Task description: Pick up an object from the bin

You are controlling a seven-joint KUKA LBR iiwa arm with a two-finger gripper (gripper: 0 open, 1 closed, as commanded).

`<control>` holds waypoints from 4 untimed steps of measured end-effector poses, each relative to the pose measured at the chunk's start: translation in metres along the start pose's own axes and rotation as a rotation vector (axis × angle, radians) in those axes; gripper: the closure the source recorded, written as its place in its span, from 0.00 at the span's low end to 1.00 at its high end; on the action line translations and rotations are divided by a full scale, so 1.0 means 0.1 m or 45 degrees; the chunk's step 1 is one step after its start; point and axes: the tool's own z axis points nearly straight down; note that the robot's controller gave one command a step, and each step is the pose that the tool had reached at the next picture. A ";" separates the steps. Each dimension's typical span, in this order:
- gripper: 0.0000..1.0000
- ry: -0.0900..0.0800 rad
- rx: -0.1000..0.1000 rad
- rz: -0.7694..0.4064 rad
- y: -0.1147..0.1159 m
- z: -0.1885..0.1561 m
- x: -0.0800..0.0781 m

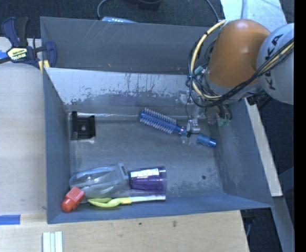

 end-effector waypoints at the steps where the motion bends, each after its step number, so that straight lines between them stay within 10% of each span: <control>1: 0.00 -0.010 0.000 0.000 0.00 -0.05 -0.01; 4: 0.00 -0.012 -0.001 0.192 -0.01 0.53 -0.15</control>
Offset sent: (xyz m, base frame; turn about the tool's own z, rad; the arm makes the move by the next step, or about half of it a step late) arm 0.0164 -0.0021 -0.0488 0.0632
